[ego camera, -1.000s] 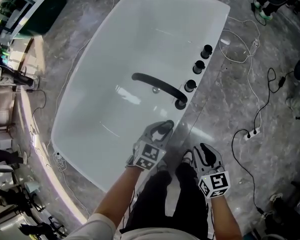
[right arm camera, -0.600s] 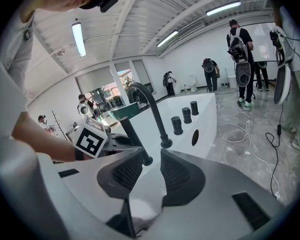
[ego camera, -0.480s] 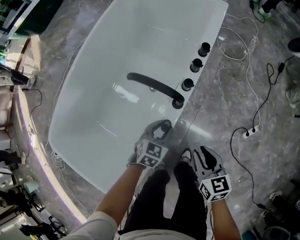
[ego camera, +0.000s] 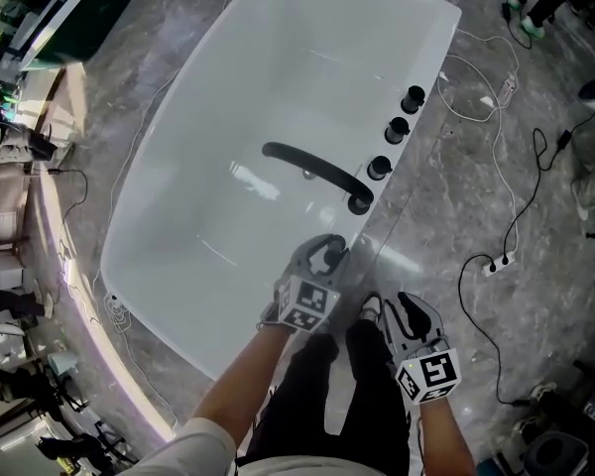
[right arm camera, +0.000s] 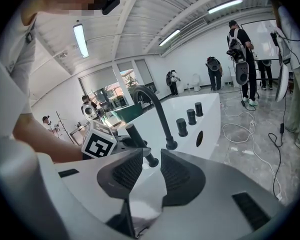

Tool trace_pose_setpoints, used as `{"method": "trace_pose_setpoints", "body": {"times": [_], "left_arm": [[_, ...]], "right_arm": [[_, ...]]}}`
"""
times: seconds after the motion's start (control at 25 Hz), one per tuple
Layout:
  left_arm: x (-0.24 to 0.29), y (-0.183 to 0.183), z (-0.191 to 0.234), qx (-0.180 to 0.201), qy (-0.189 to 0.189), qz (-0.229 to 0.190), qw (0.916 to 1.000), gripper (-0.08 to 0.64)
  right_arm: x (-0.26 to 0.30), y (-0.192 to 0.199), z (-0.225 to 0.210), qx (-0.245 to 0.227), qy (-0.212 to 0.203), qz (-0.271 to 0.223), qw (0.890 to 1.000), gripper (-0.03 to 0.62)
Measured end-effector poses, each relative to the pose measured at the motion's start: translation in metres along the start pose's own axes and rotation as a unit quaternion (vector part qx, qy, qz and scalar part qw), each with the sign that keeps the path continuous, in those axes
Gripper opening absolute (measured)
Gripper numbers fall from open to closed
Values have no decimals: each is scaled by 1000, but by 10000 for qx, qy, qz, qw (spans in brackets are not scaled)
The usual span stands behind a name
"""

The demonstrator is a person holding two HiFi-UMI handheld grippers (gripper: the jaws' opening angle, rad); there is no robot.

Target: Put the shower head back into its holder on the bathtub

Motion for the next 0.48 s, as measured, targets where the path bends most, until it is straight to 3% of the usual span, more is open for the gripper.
{"method": "trace_pose_setpoints", "body": {"times": [0.2,0.48], "left_arm": [[-27,-20,-2,-187,-73,-297,9994,166],[-115,-85,-15,-459,-213,-899,9947,167]], "right_arm": [[-5,-11,13,-42,-110,-12,9999,112],[-15,-60,52,-131,-344,-207,9991,112]]}}
Point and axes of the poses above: the fingertips, and each gripper's own axes: x forward along the fingers, z to its left, y out of its underside, the point moved 5 cm from there along -x, backward along the fingers
